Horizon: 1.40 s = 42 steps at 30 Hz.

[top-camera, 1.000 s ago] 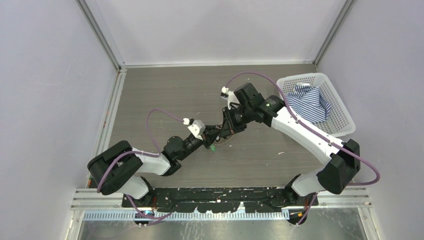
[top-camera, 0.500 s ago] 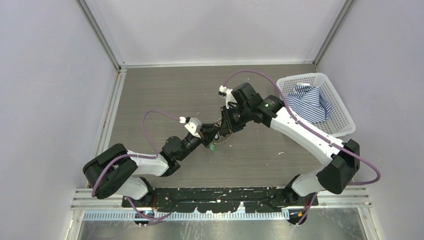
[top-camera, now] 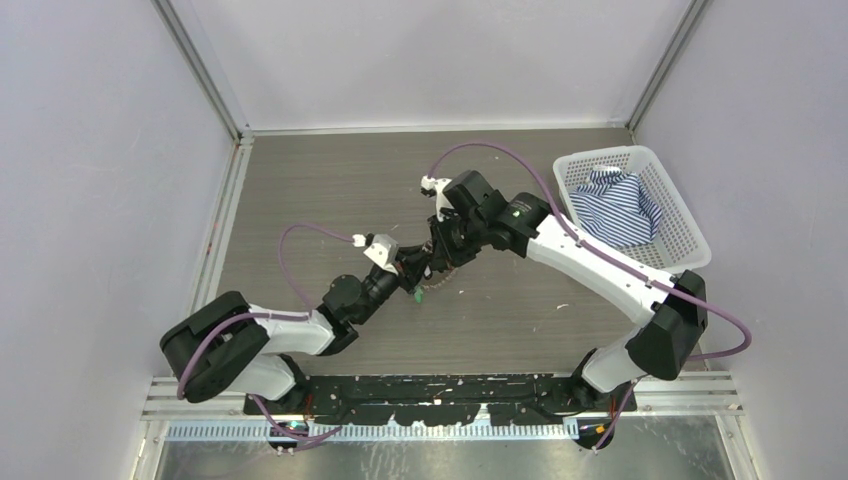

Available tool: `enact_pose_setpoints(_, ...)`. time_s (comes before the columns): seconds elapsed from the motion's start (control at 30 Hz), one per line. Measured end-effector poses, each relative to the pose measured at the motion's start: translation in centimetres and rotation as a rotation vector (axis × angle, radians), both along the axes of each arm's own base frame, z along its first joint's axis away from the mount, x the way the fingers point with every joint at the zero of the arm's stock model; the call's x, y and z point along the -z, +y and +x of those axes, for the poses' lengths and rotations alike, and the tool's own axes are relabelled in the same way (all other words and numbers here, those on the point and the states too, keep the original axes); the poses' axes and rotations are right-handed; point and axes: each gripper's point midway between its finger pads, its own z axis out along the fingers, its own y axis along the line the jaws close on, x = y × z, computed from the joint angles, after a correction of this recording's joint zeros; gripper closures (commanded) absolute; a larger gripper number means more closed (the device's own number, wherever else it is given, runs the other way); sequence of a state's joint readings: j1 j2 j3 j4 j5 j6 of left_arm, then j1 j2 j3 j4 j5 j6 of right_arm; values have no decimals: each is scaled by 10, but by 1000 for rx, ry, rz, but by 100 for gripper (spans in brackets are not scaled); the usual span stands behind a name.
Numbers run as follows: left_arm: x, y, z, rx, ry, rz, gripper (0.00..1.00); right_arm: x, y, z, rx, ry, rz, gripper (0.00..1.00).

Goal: Remove the keys from the keyring

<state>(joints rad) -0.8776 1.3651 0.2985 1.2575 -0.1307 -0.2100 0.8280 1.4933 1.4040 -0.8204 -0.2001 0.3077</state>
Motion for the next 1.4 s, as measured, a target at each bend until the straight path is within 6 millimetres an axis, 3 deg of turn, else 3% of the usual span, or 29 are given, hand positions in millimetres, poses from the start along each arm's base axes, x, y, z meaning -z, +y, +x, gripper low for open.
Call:
enact_pose_setpoints(0.37,-6,12,1,-60,2,-13,100,-3,11,-1,-18,-54,3,99)
enact_pose_setpoints(1.07,0,27,-3,-96,7,47,100,9,21,-5,-36,-90,-5,99)
enact_pose_setpoints(1.4,-4,22,-10,-38,-45,76,100,1,7,5,0,-53,-1,99)
